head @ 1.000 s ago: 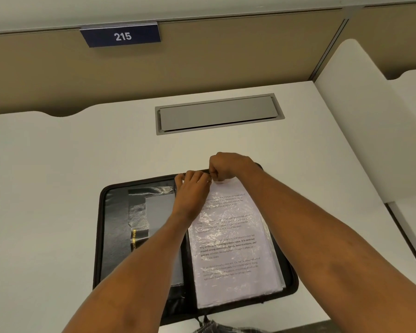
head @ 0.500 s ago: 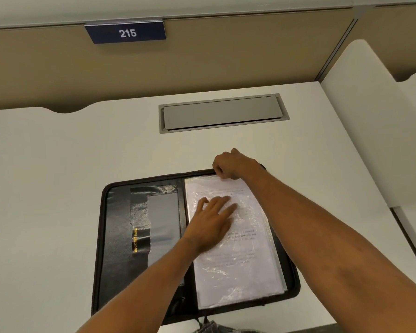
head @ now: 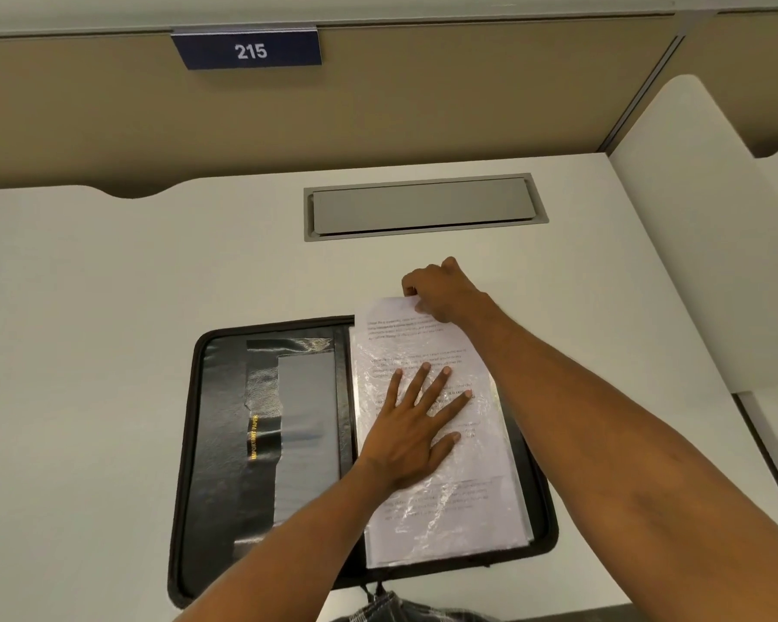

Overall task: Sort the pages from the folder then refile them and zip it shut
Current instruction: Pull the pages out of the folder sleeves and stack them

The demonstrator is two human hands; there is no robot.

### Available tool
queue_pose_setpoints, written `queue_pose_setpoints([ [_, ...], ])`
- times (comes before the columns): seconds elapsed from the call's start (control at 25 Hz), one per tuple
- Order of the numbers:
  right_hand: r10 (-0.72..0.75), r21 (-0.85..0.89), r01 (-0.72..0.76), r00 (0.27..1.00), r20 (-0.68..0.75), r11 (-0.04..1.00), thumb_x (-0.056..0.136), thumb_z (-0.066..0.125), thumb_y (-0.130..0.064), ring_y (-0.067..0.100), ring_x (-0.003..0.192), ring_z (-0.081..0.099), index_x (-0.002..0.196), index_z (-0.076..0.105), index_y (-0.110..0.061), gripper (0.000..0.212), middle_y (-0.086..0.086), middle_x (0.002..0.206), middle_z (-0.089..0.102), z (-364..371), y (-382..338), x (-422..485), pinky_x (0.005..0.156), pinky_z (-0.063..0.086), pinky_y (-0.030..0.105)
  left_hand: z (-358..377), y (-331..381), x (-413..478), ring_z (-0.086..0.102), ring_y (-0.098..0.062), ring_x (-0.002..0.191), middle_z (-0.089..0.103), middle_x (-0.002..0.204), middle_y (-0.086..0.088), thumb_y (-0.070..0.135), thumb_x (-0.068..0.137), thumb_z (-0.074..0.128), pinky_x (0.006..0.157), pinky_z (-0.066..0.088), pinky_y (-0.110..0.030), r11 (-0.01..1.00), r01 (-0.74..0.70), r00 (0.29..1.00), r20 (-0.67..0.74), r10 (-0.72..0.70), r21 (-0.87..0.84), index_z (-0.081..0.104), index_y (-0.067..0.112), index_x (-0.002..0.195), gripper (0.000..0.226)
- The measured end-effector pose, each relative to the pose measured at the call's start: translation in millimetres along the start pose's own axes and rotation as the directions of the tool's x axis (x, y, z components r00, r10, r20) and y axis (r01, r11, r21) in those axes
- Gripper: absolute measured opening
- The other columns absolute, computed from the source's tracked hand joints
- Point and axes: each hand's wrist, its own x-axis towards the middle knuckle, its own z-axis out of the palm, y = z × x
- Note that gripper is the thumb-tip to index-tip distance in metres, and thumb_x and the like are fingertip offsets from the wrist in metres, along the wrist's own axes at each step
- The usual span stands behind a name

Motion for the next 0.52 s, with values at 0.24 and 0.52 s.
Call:
queue_pose_setpoints([
  [0.24, 0.061, -0.015, -0.065, 0.981, -0.185, 0.998, 0.095, 0.060, -0.009, 0.022, 0.085, 0.059, 0.088, 0.059, -0.023, 0.016, -0.004, 0.083, 0.061, -31.1, 20.2, 0.9, 0.097, 0.029, 0.036, -2.4, 0.2, -0.4, -0.016, -0.028, 0.160, -0.009, 0.175, 0.001, 0.060, 0.109, 0.020, 0.126, 0.000, -0.063, 1.000, 0.001, 1.000, 0.010, -0.001, 0.003, -0.001, 0.042, 0.165, 0.062],
  [0.52, 0.041, 0.038, -0.029, 0.921, -0.388, 0.999, 0.095, 0.061, -0.014, 0.024, 0.094, 0.060, 0.098, 0.067, -0.017, 0.008, -0.005, 0.088, 0.062, -100.3, 43.0, -5.6, 0.099, 0.028, 0.037, -3.1, 2.3, -0.5, -0.019, -0.026, 0.159, -0.013, 0.174, 0.002, 0.060, 0.109, 0.018, 0.126, -0.001, -0.062, 1.000, 0.014, 1.000, 0.019, -0.014, 0.001, -0.004, 0.045, 0.164, 0.061],
])
